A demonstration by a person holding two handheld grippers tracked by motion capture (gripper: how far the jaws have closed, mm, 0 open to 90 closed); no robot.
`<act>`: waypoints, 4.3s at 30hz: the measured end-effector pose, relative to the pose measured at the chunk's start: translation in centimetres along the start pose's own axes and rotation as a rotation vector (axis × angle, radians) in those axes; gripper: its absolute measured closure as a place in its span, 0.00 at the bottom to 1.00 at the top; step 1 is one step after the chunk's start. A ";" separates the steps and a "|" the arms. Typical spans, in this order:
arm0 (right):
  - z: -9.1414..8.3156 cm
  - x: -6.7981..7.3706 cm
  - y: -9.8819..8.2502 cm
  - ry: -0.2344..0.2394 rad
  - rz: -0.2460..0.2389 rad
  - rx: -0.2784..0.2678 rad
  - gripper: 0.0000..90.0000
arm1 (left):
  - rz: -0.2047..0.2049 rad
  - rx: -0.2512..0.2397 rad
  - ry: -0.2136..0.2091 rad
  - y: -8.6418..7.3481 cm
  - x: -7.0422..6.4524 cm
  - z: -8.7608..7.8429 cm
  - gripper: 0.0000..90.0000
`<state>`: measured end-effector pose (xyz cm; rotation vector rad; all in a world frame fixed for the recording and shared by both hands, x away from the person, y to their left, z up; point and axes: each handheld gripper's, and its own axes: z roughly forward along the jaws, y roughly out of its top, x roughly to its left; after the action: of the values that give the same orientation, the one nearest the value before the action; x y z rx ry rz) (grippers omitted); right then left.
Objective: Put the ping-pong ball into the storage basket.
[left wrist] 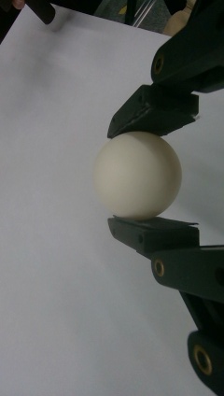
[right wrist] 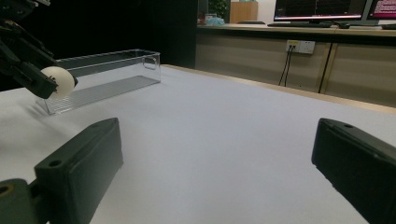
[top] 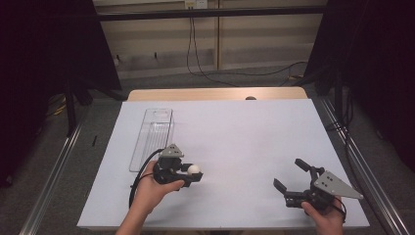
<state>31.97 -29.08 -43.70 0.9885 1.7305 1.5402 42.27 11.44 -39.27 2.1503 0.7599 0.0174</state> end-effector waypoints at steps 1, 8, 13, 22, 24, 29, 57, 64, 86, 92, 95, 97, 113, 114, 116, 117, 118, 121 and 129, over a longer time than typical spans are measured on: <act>0.0 0.0 0.0 -0.001 0.001 0.001 0.02 | -0.001 0.005 -0.001 0.1 0.0 -0.1 0.57; 0.0 0.0 0.0 -0.001 0.000 0.002 0.02 | -0.003 0.008 0.012 0.3 0.2 -0.4 0.57; 0.0 0.0 0.0 -0.002 0.002 0.001 0.02 | -0.009 0.008 0.009 0.4 0.4 -0.6 0.57; 0.0 0.0 0.0 0.002 0.001 0.000 0.02 | -0.017 0.010 0.022 0.6 0.6 -0.9 0.57; 0.0 0.0 0.0 0.001 0.001 0.002 0.02 | -0.019 0.011 0.018 0.7 0.6 -1.0 0.57; 0.0 0.0 0.0 0.002 0.001 -0.001 0.02 | -0.023 0.008 0.026 0.7 0.8 -1.1 0.57; 0.0 0.0 0.0 0.009 0.001 0.003 0.02 | -0.049 0.015 0.043 1.3 1.6 -2.3 0.57; 0.0 0.0 0.0 0.010 0.000 0.002 0.02 | -0.056 0.016 0.058 1.4 1.9 -2.5 0.57; 0.0 0.0 0.0 0.013 0.000 0.002 0.02 | -0.067 0.014 0.071 1.7 2.3 -3.0 0.57; 0.0 0.0 0.0 0.013 0.000 0.002 0.02 | -0.066 0.013 0.081 1.9 2.4 -3.2 0.57; 0.0 0.0 0.0 0.007 0.003 0.001 0.02 | -0.067 0.008 0.079 1.9 2.5 -3.3 0.57; 0.0 0.0 0.0 0.007 0.003 0.001 0.02 | -0.068 0.012 0.077 1.9 2.5 -3.4 0.57; 0.0 0.0 0.0 0.013 -0.001 0.000 0.02 | -0.065 0.016 0.093 2.3 2.9 -4.1 0.57; 0.0 0.0 0.0 0.013 -0.001 0.000 0.02 | -0.062 0.015 0.087 2.3 2.9 -4.1 0.57; 0.0 0.0 0.0 0.010 -0.002 0.000 0.02 | -0.068 0.010 0.088 2.3 2.9 -4.1 0.57; 0.0 0.0 0.0 0.007 0.001 -0.003 0.02 | -0.073 0.005 0.095 2.3 2.8 -4.1 0.57; 0.0 0.0 0.0 0.004 0.003 -0.003 0.02 | -0.073 0.004 0.090 2.3 2.9 -4.2 0.57; -0.1 0.0 0.0 0.007 -0.001 0.001 0.02 | -0.073 0.012 0.088 2.3 3.1 -4.3 0.57; 0.0 0.0 0.1 0.003 0.001 -0.003 0.02 | -0.073 0.010 0.105 2.4 3.2 -4.7 0.57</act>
<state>31.96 -29.11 -43.64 0.9855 1.7301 1.5452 44.84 15.36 -35.25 2.1426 0.9007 0.0894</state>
